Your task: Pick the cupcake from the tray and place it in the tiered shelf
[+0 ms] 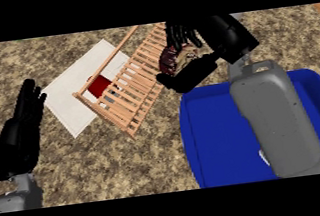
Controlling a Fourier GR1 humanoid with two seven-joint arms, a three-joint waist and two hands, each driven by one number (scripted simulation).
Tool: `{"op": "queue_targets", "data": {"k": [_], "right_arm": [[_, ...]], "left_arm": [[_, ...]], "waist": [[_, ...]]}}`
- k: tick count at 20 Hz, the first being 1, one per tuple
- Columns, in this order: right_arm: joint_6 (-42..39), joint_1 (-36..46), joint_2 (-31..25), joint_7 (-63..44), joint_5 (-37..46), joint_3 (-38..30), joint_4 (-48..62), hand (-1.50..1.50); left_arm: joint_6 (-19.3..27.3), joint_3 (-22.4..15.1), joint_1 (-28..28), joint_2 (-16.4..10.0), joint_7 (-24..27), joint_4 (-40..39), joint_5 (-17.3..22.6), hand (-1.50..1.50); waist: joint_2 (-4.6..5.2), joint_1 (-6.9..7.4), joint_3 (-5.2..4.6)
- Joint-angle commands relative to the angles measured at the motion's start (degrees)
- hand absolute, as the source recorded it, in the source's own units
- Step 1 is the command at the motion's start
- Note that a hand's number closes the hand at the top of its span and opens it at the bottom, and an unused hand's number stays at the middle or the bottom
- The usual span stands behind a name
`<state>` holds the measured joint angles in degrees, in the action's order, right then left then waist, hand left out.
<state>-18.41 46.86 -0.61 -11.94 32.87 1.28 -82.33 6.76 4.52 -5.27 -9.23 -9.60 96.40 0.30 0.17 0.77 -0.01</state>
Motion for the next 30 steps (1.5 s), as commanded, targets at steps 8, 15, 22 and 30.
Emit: {"op": "queue_targets", "data": {"k": [8,15,22,30], "right_arm": [[14.31,11.26,0.61,10.50,0.44,2.42,24.27,1.50],[20.26,13.96,0.61,11.36,-10.15,4.15,37.25,-1.50],[17.17,19.95,0.61,17.22,-13.22,1.00,46.23,-1.50],[14.45,22.08,-0.74,19.08,-21.00,-6.25,42.99,-1.50]], "left_arm": [[-1.28,1.05,-0.39,-0.18,2.32,-2.34,-0.25,0.00],[0.58,-1.48,-0.16,1.16,-5.00,4.49,-1.58,0.00],[0.08,-0.36,-0.61,1.95,2.40,-2.22,-1.94,0.00],[1.08,-0.46,-1.28,2.11,-0.61,-0.48,-2.66,0.00]], "waist": [[0.05,0.25,-0.02],[0.07,1.32,0.03],[0.14,0.41,-0.01],[-0.05,-0.13,0.02]]}}
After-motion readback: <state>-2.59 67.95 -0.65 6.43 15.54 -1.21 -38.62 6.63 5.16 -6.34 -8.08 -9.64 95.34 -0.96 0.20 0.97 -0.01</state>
